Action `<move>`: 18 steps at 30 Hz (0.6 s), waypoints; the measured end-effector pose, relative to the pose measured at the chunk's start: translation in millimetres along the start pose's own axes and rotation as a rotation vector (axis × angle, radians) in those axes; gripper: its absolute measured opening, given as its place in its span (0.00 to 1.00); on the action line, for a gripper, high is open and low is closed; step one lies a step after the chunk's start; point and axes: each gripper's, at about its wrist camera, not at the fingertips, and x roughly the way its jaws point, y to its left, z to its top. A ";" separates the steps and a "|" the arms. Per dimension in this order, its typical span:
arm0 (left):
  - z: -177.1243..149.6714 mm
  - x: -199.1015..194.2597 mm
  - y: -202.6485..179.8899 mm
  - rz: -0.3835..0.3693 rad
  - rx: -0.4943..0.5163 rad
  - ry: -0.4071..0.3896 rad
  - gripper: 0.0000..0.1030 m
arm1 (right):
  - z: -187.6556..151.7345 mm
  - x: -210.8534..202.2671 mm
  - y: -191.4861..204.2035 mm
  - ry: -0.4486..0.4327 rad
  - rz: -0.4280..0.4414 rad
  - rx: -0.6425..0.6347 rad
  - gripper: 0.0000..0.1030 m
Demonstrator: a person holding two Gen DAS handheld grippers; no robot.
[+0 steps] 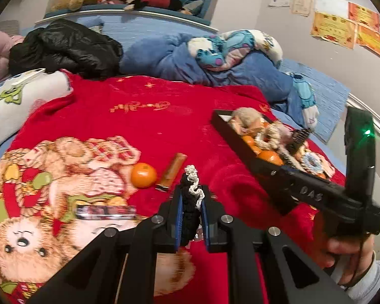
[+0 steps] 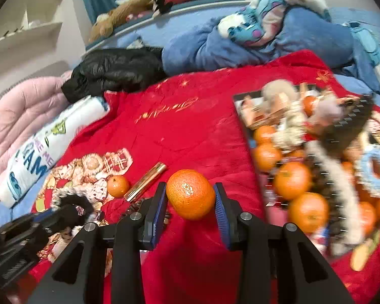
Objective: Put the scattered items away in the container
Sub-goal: 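Close the right gripper on the orange and lift it, then carry the white cord and the orange in both grippers over the tray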
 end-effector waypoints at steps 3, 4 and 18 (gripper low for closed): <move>-1.7 1.2 -20.3 -0.039 0.026 0.004 0.13 | 2.5 -23.1 -21.4 -0.029 -0.033 0.019 0.35; -2.0 1.6 -26.7 -0.049 0.036 0.005 0.13 | 3.2 -31.1 -30.2 -0.037 -0.044 0.028 0.34; -13.5 24.3 -138.3 -0.241 0.131 0.051 0.13 | -3.9 -133.9 -140.7 -0.128 -0.214 0.150 0.35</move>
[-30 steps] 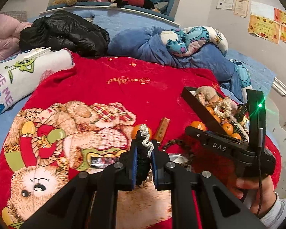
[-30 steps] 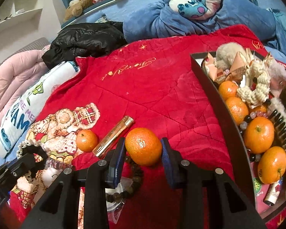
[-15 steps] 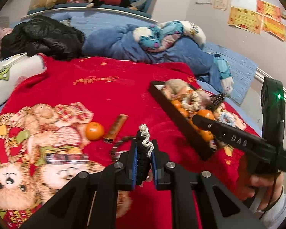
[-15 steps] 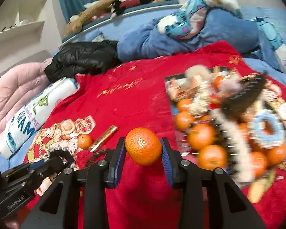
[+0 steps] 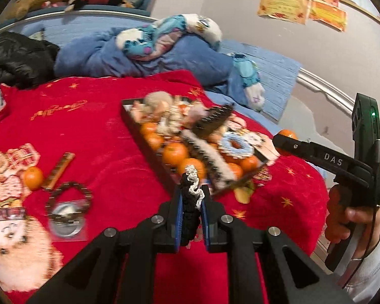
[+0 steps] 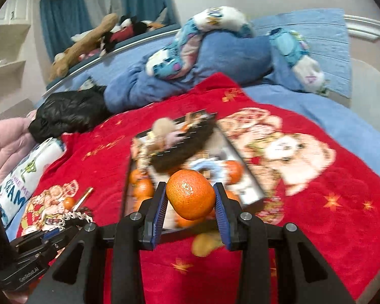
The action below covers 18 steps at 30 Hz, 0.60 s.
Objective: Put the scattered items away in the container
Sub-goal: 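Carry the white cord and the orange in both grippers over the tray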
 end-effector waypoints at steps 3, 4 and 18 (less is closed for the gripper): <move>-1.7 8.7 -16.7 -0.024 0.022 0.009 0.13 | -1.0 -9.4 -18.8 0.003 -0.016 0.024 0.35; -1.9 11.1 -19.2 -0.029 0.024 0.012 0.13 | -1.4 -10.8 -22.0 0.005 -0.016 0.030 0.35; 16.4 45.4 -30.4 0.013 0.050 0.014 0.13 | 13.1 19.4 -4.1 0.037 0.051 0.054 0.35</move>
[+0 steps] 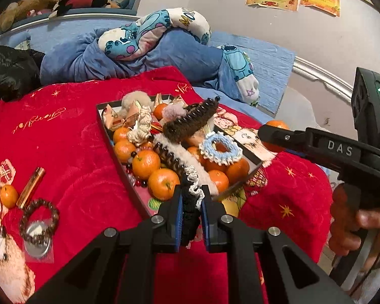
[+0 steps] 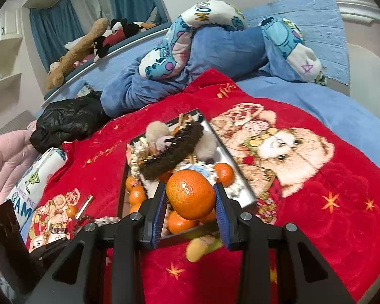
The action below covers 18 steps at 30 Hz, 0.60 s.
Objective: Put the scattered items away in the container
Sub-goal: 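Carry the white cord and the orange in both grippers over the tray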
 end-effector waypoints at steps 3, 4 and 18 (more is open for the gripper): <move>8.9 8.9 5.3 -0.003 -0.019 -0.003 0.13 | 2.9 8.0 4.9 -0.004 -0.004 -0.013 0.35; 12.1 11.3 7.0 -0.007 -0.029 -0.003 0.13 | 3.3 10.9 5.2 -0.005 -0.002 -0.010 0.35; 21.7 37.5 16.8 0.009 -0.012 0.030 0.13 | -1.7 46.3 10.3 0.027 -0.020 -0.066 0.35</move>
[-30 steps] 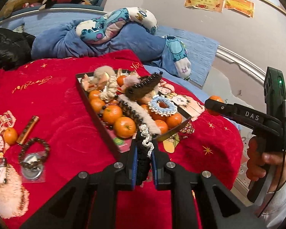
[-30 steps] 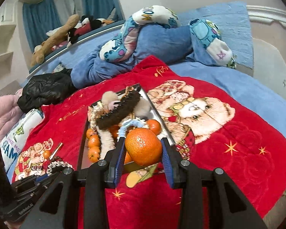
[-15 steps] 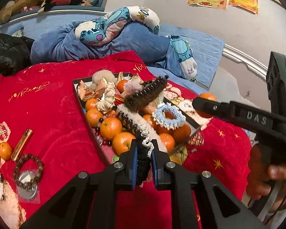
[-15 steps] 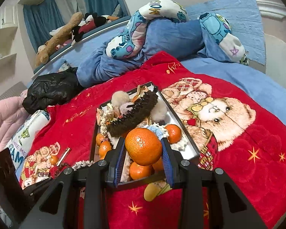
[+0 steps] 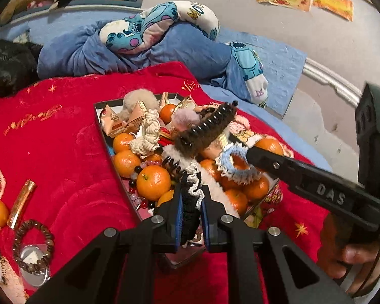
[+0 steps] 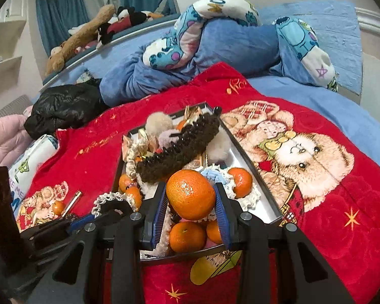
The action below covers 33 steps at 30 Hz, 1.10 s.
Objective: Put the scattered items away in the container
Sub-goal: 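Carry the white cord and the orange in both grippers over the tray, then open both grippers to drop the cord and orange into the tray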
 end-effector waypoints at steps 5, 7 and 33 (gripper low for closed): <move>-11.5 -7.4 -4.7 0.006 0.022 -0.004 0.13 | -1.0 6.7 -0.9 0.008 0.010 0.019 0.35; -14.6 -9.6 -4.9 0.015 0.027 -0.012 0.13 | -0.4 4.5 -2.3 -0.005 0.011 0.026 0.35; -15.4 9.0 3.8 0.048 0.020 0.020 0.13 | 2.4 31.7 -9.1 0.024 -0.053 0.002 0.35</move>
